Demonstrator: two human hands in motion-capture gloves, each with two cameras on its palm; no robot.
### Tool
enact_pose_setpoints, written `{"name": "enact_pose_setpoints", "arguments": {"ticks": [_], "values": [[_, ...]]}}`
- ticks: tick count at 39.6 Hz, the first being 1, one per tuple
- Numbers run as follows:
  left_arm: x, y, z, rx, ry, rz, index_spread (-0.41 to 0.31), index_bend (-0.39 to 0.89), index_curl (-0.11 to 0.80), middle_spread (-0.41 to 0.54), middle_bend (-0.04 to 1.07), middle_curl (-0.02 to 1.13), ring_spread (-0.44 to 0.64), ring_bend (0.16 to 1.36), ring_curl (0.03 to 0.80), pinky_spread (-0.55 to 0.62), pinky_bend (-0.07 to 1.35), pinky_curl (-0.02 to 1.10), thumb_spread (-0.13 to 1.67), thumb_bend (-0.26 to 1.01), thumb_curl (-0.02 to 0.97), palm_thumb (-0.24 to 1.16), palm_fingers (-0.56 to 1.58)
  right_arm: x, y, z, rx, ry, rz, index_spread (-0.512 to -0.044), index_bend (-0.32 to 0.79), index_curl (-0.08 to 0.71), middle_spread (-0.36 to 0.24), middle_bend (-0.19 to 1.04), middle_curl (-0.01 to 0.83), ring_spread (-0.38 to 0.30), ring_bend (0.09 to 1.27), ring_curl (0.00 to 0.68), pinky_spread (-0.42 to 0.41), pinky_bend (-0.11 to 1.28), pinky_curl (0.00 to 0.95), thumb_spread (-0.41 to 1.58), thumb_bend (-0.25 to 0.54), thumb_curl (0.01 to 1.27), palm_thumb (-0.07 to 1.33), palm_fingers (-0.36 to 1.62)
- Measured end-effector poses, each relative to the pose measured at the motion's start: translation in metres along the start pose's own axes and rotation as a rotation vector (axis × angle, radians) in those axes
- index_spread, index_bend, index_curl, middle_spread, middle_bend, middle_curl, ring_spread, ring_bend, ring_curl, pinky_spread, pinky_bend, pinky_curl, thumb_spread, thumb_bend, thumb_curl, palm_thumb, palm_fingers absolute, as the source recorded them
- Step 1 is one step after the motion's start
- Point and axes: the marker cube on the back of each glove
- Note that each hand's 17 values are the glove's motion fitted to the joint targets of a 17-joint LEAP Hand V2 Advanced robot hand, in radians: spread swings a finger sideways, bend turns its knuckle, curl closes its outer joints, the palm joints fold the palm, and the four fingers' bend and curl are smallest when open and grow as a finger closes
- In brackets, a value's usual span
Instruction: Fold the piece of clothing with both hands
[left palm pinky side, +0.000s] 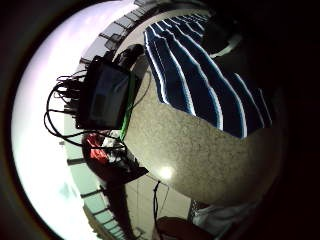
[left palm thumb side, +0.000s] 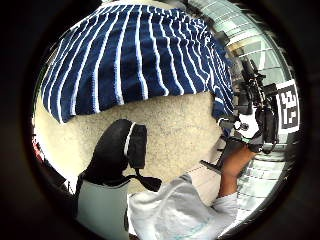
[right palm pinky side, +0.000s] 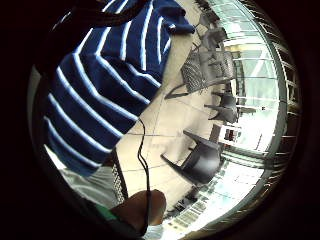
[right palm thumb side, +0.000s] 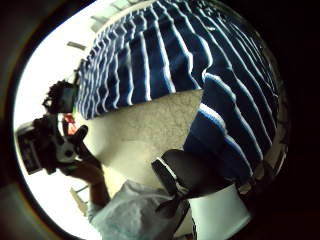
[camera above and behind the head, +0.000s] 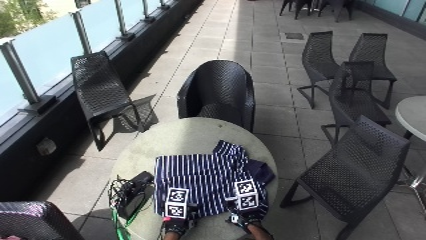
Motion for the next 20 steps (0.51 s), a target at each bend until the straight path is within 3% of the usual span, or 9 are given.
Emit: {"name": "enact_pose_setpoints", "arguments": {"ticks": [4, 7, 12, 17, 18, 19, 20], "values": [[-0.001, -0.011, 0.023, -0.075, 0.048, 0.025, -0.060, 0.10, 0.226, 0.044, 0.18, 0.30, 0.23, 0.60, 0.286, 0.31, 0.70, 0.30, 1.07, -0.02, 0.284, 0.31, 0.31, 0.006, -0.012, 0.012, -0.030, -0.036, -0.014, -0.388, 0.03, 0.133, 0.000, 0.17, 0.258, 0.141, 0.47, 0.255, 0.193, 0.78, 0.379, 0.97, -0.021, 0.26, 0.42, 0.02], [-0.003, -0.015, 0.030, -0.060, 0.077, 0.019, -0.051, 0.12, 0.229, 0.049, 0.18, 0.30, 0.23, 0.61, 0.288, 0.30, 0.71, 0.31, 1.07, -0.02, 0.288, 0.31, 0.31, 0.010, -0.019, 0.016, -0.020, -0.063, -0.023, -0.381, 0.05, 0.125, -0.003, 0.20, 0.267, 0.121, 0.50, 0.266, 0.168, 0.81, 0.387, 0.98, -0.006, 0.27, 0.45, 0.04], [-0.006, -0.023, 0.030, 0.106, 0.007, -0.015, -0.103, 0.25, 0.285, -0.009, 0.20, 0.31, 0.12, 0.61, 0.280, 0.24, 0.61, 0.28, 1.14, 0.01, 0.293, 0.36, 0.52, 0.014, -0.026, 0.016, 0.078, -0.031, -0.026, -0.373, 0.21, 0.173, -0.078, 0.25, 0.297, -0.008, 0.57, 0.274, 0.096, 0.70, 0.342, 1.08, 0.072, 0.30, 0.62, 0.38], [-0.007, -0.026, 0.023, 0.244, -0.073, -0.030, -0.182, 0.34, 0.338, -0.125, 0.21, 0.33, -0.04, 0.59, 0.283, 0.11, 0.52, 0.26, 1.18, 0.07, 0.328, 0.51, 0.81, 0.016, -0.031, 0.016, 0.238, 0.077, -0.048, -0.370, 0.28, 0.235, -0.164, 0.32, 0.328, -0.118, 0.56, 0.277, 0.019, 0.58, 0.309, 1.17, 0.137, 0.33, 0.75, 0.71], [-0.006, -0.026, 0.021, 0.258, -0.069, -0.027, -0.171, 0.29, 0.330, -0.111, 0.18, 0.32, -0.02, 0.57, 0.273, 0.12, 0.52, 0.26, 1.19, 0.05, 0.318, 0.48, 0.71, 0.016, -0.030, 0.015, 0.256, 0.103, -0.058, -0.371, 0.23, 0.228, -0.158, 0.29, 0.321, -0.109, 0.52, 0.268, 0.033, 0.56, 0.303, 1.18, 0.116, 0.32, 0.72, 0.57], [-0.006, -0.025, 0.020, 0.265, -0.058, -0.022, -0.202, 0.33, 0.354, -0.150, 0.22, 0.35, -0.08, 0.59, 0.301, 0.07, 0.51, 0.27, 1.19, 0.07, 0.335, 0.54, 0.86, 0.017, -0.029, 0.013, 0.263, 0.131, -0.071, -0.369, 0.28, 0.272, -0.181, 0.31, 0.341, -0.150, 0.57, 0.304, -0.011, 0.57, 0.327, 1.19, 0.142, 0.33, 0.77, 0.77], [-0.006, -0.023, 0.017, 0.262, -0.043, -0.017, -0.212, 0.33, 0.354, -0.164, 0.21, 0.34, -0.10, 0.59, 0.293, 0.05, 0.50, 0.26, 1.18, 0.08, 0.339, 0.55, 0.90, 0.018, -0.026, 0.011, 0.258, 0.158, -0.087, -0.364, 0.27, 0.265, -0.192, 0.30, 0.335, -0.167, 0.56, 0.291, -0.032, 0.56, 0.312, 1.19, 0.148, 0.34, 0.79, 0.83]]}}
